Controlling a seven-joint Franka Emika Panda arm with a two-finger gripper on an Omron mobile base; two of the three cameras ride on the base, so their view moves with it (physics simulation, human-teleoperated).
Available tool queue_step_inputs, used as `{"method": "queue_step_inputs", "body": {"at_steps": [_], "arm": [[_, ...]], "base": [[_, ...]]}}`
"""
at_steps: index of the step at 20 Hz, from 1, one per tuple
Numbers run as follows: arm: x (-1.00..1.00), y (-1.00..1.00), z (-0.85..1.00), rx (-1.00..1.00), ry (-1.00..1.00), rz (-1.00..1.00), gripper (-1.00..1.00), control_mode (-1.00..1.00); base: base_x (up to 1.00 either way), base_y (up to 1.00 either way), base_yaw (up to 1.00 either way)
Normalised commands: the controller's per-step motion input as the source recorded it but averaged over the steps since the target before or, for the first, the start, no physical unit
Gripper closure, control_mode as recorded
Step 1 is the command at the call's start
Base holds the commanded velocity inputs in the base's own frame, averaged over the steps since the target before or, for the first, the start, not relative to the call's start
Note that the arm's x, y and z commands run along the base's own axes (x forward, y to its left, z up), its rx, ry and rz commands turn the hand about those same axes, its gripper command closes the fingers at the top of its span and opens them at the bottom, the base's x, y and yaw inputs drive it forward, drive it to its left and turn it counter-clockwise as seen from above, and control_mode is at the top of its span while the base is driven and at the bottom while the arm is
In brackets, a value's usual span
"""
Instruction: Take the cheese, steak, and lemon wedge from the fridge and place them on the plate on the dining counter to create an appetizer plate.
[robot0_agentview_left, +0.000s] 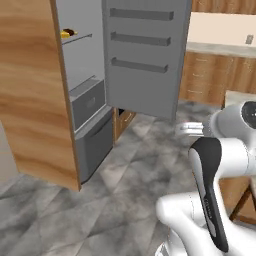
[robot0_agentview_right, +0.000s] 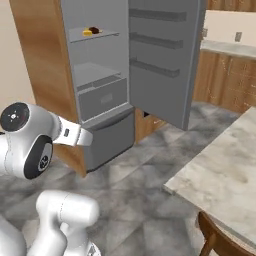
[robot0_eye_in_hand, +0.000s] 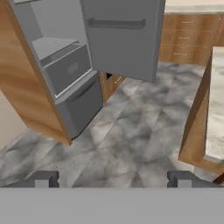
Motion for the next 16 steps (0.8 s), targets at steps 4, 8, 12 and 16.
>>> {"method": "queue_step_inputs", "body": {"at_steps": [4, 8, 12, 16], "arm": [[0.0, 0.0, 0.0, 0.0, 0.0, 0.0, -1.0, 1.0], [0.0, 0.0, 0.0, 0.0, 0.0, 0.0, -1.0, 1.0], [0.0, 0.0, 0.0, 0.0, 0.0, 0.0, -1.0, 1.0], [0.0, 0.0, 0.0, 0.0, 0.0, 0.0, -1.0, 1.0]], "base": [[1.0, 0.01, 0.14], [1.0, 0.0, 0.19], [1.0, 0.21, 0.05], [1.0, 0.3, 0.0]]}}
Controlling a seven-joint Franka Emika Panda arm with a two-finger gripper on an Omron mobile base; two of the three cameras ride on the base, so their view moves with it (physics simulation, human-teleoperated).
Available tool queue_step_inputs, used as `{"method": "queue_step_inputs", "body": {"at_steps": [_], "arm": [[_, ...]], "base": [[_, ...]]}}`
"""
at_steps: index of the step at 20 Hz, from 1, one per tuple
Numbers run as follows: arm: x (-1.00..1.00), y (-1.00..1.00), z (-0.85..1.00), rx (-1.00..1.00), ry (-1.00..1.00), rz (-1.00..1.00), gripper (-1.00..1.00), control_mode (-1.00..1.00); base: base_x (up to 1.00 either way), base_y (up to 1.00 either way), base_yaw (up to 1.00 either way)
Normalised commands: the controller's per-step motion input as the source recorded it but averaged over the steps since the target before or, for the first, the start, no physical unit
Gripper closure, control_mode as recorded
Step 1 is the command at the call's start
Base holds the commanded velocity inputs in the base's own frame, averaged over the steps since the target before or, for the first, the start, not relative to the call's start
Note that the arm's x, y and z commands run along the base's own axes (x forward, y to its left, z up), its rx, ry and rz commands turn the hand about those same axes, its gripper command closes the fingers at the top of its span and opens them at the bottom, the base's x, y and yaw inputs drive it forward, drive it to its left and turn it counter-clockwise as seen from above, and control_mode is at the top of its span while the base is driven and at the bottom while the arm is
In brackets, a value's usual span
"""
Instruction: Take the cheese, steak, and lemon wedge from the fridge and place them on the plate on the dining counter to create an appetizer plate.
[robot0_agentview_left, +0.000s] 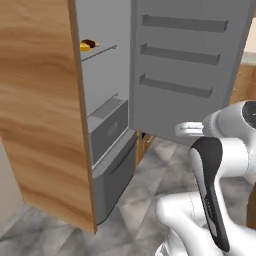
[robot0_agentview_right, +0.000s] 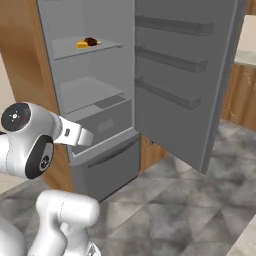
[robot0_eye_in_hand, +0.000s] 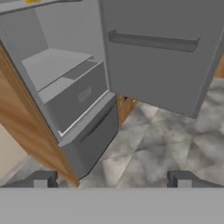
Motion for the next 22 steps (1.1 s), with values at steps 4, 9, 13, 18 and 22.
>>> {"method": "queue_step_inputs", "body": {"at_steps": [4, 9, 13, 18, 22], "arm": [[0.0, 0.0, 0.0, 0.0, 0.0, 0.0, -1.0, 1.0], [0.0, 0.0, 0.0, 0.0, 0.0, 0.0, -1.0, 1.0], [0.0, 0.0, 0.0, 0.0, 0.0, 0.0, -1.0, 1.0], [0.0, 0.0, 0.0, 0.0, 0.0, 0.0, -1.0, 1.0], [0.0, 0.0, 0.0, 0.0, 0.0, 0.0, -1.0, 1.0]], "base": [[1.0, 0.22, 0.0], [1.0, 0.01, 0.08], [1.0, 0.0, 0.41], [0.97, -0.05, 0.5], [0.87, -0.29, 0.45]]}}
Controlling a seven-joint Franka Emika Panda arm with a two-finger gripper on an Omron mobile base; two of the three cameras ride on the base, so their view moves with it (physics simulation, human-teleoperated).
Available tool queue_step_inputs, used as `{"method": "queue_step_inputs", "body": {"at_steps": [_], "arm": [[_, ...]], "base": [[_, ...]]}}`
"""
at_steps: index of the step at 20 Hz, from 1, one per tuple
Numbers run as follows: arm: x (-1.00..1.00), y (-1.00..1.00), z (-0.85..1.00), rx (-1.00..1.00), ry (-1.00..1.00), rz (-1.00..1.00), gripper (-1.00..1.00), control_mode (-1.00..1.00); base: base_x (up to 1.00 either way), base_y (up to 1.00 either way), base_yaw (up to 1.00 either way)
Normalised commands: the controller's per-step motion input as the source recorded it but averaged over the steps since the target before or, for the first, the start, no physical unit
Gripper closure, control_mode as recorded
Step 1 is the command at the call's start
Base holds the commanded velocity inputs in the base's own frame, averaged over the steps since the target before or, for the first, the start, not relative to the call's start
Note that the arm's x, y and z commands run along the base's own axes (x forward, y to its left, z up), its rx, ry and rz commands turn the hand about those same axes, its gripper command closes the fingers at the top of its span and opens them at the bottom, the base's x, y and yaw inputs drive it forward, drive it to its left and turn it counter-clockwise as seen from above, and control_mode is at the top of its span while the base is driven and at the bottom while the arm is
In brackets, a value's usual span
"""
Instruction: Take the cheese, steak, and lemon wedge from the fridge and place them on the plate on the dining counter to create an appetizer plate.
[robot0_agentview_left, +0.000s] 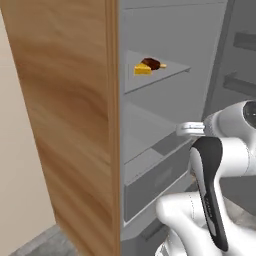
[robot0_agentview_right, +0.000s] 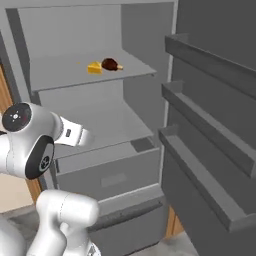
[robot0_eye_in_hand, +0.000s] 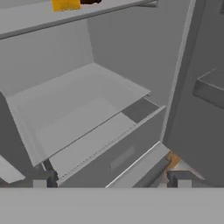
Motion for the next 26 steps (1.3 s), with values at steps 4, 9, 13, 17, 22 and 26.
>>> {"method": "queue_step_inputs", "body": {"at_steps": [4, 9, 13, 17, 22, 26], "arm": [[0.0, 0.0, 0.0, 0.0, 0.0, 0.0, -1.0, 1.0], [0.0, 0.0, 0.0, 0.0, 0.0, 0.0, -1.0, 1.0], [0.0, 0.0, 0.0, 0.0, 0.0, 0.0, -1.0, 1.0], [0.0, 0.0, 0.0, 0.0, 0.0, 0.0, -1.0, 1.0], [0.0, 0.0, 0.0, 0.0, 0.0, 0.0, -1.0, 1.0], [0.0, 0.0, 0.0, 0.0, 0.0, 0.0, -1.0, 1.0]], "base": [[0.79, -0.37, 0.42], [0.55, -0.62, 0.32], [0.18, -0.89, 0.19], [0.25, -0.77, 0.14], [0.67, -0.08, 0.16], [0.47, 0.0, 0.16]]}}
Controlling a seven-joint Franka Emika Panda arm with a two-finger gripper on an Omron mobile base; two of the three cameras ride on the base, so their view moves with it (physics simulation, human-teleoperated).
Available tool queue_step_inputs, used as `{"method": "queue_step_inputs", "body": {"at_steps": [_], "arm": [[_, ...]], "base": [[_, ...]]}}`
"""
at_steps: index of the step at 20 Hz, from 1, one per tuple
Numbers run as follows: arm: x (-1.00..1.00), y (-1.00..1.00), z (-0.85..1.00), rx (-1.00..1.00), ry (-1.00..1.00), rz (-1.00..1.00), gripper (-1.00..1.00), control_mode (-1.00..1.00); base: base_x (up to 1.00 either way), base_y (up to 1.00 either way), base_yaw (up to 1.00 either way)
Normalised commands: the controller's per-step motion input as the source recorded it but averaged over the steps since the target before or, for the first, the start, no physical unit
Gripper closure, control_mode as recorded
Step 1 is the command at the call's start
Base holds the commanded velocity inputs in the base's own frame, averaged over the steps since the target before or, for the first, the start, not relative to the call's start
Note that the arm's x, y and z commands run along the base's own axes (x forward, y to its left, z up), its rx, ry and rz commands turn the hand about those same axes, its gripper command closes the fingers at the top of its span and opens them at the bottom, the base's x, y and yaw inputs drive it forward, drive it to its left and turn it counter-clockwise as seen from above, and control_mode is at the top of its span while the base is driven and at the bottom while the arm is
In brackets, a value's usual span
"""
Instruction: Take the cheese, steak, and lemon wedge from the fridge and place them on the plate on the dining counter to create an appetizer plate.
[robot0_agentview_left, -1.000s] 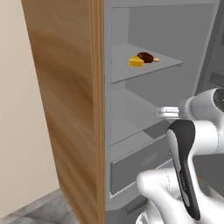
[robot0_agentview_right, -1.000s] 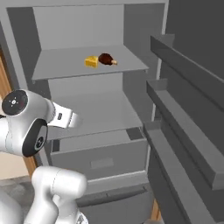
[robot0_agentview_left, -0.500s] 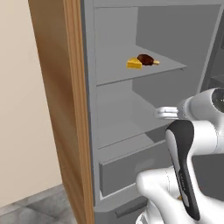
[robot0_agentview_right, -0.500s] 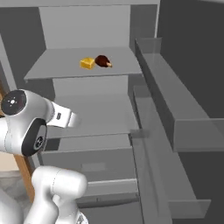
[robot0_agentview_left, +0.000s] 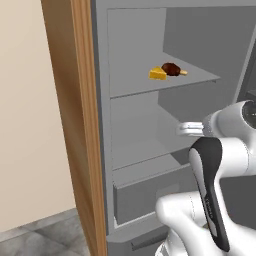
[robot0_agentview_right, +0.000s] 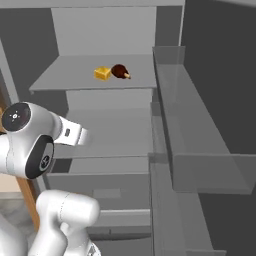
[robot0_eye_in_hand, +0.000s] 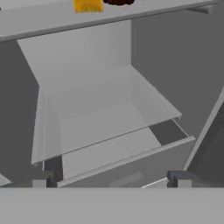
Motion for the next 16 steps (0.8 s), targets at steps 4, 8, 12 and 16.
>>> {"method": "queue_step_inputs", "body": {"at_steps": [4, 8, 12, 16], "arm": [[0.09, 0.0, -0.02, 0.0, 0.0, 0.01, -1.0, -1.0], [0.26, -0.01, 0.11, 0.0, 0.0, 0.0, -1.0, -1.0], [0.22, -0.13, 0.52, 0.0, -0.01, 0.02, -1.0, -1.0], [0.14, -0.09, 0.6, 0.0, -0.07, 0.0, -1.0, -1.0]], "base": [[0.25, 0.0, 0.08], [0.0, 0.0, 0.0], [0.0, 0.0, 0.0], [0.0, 0.0, 0.0]]}}
